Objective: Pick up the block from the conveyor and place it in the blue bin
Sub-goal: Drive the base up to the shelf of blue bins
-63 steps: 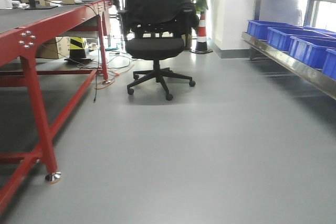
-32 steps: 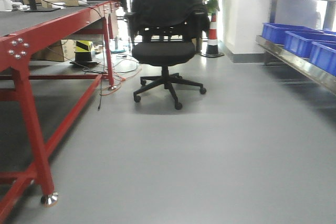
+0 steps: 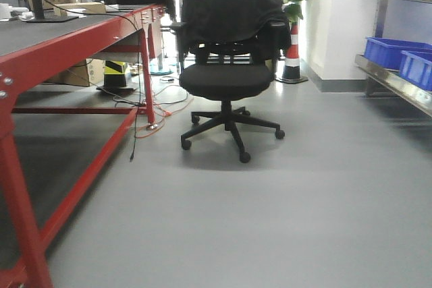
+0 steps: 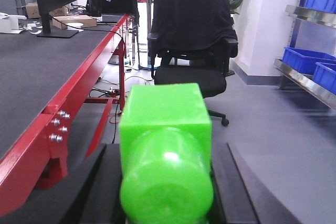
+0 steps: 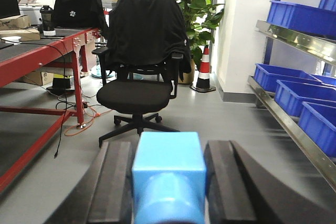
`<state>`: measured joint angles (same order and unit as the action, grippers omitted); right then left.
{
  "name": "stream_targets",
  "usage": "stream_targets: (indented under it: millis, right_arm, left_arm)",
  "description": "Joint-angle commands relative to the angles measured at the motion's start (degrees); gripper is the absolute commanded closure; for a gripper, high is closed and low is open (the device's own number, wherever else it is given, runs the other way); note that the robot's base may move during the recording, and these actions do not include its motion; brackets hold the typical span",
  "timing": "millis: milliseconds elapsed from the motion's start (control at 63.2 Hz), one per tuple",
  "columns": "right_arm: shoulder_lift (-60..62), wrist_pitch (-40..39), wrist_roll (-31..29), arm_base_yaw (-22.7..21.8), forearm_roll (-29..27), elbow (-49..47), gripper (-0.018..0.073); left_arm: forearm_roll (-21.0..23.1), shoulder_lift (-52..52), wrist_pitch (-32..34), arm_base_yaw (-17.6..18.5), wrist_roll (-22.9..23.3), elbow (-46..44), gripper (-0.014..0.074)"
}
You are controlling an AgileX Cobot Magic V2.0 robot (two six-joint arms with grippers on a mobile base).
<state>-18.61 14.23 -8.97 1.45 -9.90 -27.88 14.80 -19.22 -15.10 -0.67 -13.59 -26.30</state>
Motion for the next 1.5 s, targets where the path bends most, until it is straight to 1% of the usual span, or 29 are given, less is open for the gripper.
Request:
stream_targets:
  millis: [0,1487]
  right_arm:
    - [0.35,-0.94,-0.22,-0.06,0.42,-0.42,0.0727]
    - [0.35,-0.94,-0.22,-0.06,0.42,-0.42,0.0727]
  left_arm:
    - [0.04,0.19,0.67,-0.31,0.24,-0.09,0.0708]
    - [0.04,0.19,0.67,-0.31,0.24,-0.09,0.0708]
